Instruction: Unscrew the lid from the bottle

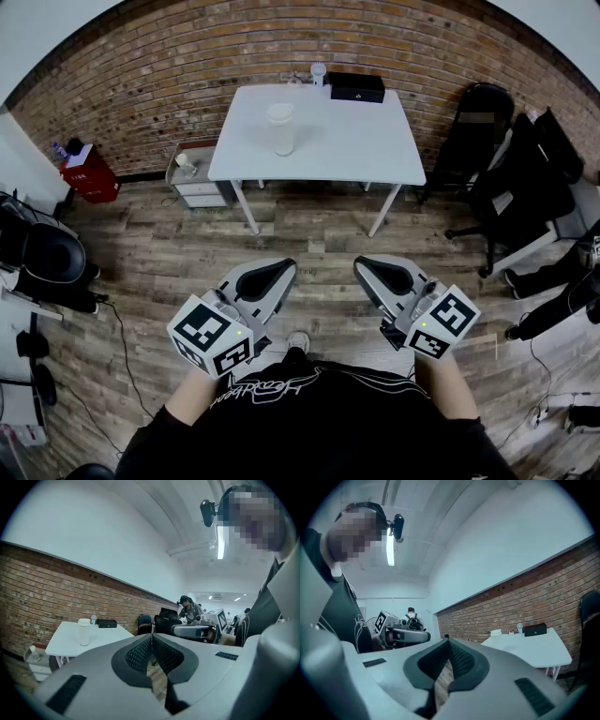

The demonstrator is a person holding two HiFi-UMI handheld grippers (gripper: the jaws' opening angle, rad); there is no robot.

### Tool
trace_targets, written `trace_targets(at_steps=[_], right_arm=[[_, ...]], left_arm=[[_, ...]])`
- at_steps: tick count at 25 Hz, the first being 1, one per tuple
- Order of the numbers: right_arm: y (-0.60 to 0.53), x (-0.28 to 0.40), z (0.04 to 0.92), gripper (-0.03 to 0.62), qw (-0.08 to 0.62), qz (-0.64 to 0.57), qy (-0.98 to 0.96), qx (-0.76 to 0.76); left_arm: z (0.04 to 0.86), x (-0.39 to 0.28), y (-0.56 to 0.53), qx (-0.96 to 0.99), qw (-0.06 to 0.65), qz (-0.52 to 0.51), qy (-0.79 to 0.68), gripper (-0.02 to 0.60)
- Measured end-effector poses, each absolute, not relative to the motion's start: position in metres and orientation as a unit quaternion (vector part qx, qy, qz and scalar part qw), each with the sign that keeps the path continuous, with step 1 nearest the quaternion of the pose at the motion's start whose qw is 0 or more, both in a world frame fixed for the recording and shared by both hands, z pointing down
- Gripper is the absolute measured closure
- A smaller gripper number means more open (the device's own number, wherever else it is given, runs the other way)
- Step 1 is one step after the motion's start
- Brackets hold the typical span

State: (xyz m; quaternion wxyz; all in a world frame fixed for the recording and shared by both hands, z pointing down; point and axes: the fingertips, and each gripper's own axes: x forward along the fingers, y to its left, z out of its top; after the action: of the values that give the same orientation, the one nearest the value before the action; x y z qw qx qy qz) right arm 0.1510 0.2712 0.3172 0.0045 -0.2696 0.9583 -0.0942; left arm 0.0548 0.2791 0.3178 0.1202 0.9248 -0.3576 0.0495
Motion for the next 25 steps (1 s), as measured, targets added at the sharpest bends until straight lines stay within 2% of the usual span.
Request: trace_targets(at_steps=[18, 19, 20, 21, 24, 25], right_arm=[[0.293, 0.214, 0.337, 0.6, 0.014, -0.118, 0.938, -0.326], [0.292, 0.218, 0.341, 0.595, 0.009, -0.124, 0.935, -0.332], [0.291, 0.223, 0.346, 0.558, 0.004, -0.129, 0.932, -0.338], [0.289, 0.227, 0.35, 0.524, 0.001, -0.134, 0.929, -0.344], [0.281, 0.237, 0.354, 0.427, 0.004, -0.136, 0.923, -0.359], [0.278, 0.239, 0.355, 0.396, 0.004, -0.134, 0.923, -0.362]], left_arm=[[0.326, 0.075, 0.323, 0.909, 0.101, 0.054, -0.4, 0.546], [0.329, 0.075, 0.322, 0.907, 0.106, 0.052, -0.404, 0.546], [0.333, 0.075, 0.321, 0.906, 0.114, 0.052, -0.405, 0.546], [0.338, 0.077, 0.319, 0.905, 0.122, 0.053, -0.404, 0.536], [0.35, 0.084, 0.311, 0.908, 0.142, 0.063, -0.389, 0.36], [0.352, 0.086, 0.307, 0.908, 0.146, 0.062, -0.387, 0.342]])
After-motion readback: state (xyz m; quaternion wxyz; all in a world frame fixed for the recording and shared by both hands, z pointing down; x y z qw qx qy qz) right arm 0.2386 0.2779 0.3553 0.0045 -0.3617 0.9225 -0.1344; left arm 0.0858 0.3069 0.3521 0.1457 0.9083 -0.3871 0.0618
